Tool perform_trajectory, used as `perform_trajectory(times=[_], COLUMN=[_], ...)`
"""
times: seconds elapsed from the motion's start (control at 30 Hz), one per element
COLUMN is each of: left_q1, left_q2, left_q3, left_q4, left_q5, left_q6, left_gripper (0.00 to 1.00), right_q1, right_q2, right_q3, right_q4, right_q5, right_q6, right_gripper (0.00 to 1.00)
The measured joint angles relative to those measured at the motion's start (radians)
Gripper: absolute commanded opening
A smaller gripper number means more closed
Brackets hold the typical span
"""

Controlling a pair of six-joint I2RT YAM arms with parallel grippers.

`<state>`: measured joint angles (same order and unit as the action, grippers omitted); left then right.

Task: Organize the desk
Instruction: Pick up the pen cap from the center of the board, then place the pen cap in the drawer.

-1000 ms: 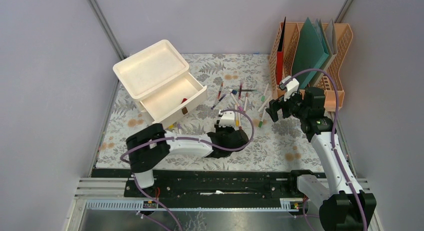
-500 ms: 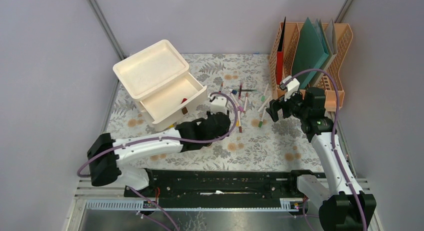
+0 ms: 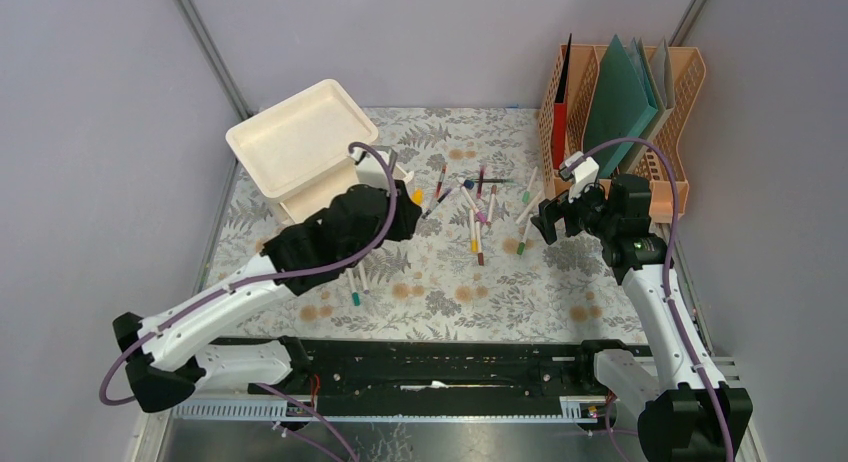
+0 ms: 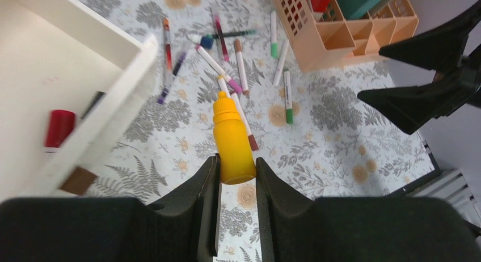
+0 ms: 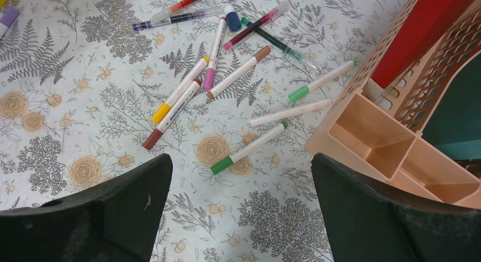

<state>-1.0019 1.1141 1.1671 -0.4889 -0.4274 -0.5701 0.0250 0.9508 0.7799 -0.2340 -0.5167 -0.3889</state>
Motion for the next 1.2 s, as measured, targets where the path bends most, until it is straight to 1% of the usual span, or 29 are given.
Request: perform_trajectory(times=[0.17, 0.3, 0.53, 0.57, 0.63, 0.7, 0.73, 0.77, 0.9, 1.07, 1.17, 1.2], left_q1=[0.057, 0.092, 0.159, 0.169, 0.191, 0.211, 0.219, 0.225, 0.233, 0.233, 0.233, 0.233], left_q2=[-0.058, -0.067, -0.058, -0.053, -0.037, -0.019, -0.008, 0.003, 0.028, 0.021, -0.002, -0.023], left_q3=[0.016, 0.016, 0.016, 0.016, 0.016, 0.016, 0.016, 0.016, 0.016, 0.016, 0.014, 0.003], left_q4=[-0.036, -0.059, -0.086, -0.086, -0.085, -0.084, -0.084, -0.084, -0.085, -0.081, -0.075, -0.055], left_q5=[-0.008, -0.042, -0.147, -0.162, -0.188, -0.214, -0.227, -0.239, -0.264, -0.254, -0.202, -0.163], left_q6=[0.045, 0.083, 0.133, 0.137, 0.148, 0.154, 0.155, 0.156, 0.167, 0.179, 0.183, 0.186], left_gripper=[0.0, 0.0, 0.0, 0.05, 0.21, 0.33, 0.41, 0.47, 0.62, 0.78, 0.89, 0.94], right_q1=[0.0, 0.0, 0.0, 0.0, 0.0, 0.0, 0.0, 0.0, 0.0, 0.0, 0.0, 0.0], right_q2=[0.0, 0.0, 0.0, 0.0, 0.0, 0.0, 0.0, 0.0, 0.0, 0.0, 0.0, 0.0], right_q3=[0.0, 0.0, 0.0, 0.0, 0.0, 0.0, 0.0, 0.0, 0.0, 0.0, 0.0, 0.0], right_q4=[0.0, 0.0, 0.0, 0.0, 0.0, 0.0, 0.0, 0.0, 0.0, 0.0, 0.0, 0.0], right_q5=[0.0, -0.001, -0.001, -0.001, -0.001, -0.001, -0.001, -0.001, -0.001, -0.001, -0.001, -0.001], right_q6=[0.0, 0.0, 0.0, 0.0, 0.0, 0.0, 0.0, 0.0, 0.0, 0.0, 0.0, 0.0], right_gripper=[1.0, 1.0, 1.0, 1.0, 1.0, 1.0, 1.0, 1.0, 1.0, 1.0, 1.0, 1.0])
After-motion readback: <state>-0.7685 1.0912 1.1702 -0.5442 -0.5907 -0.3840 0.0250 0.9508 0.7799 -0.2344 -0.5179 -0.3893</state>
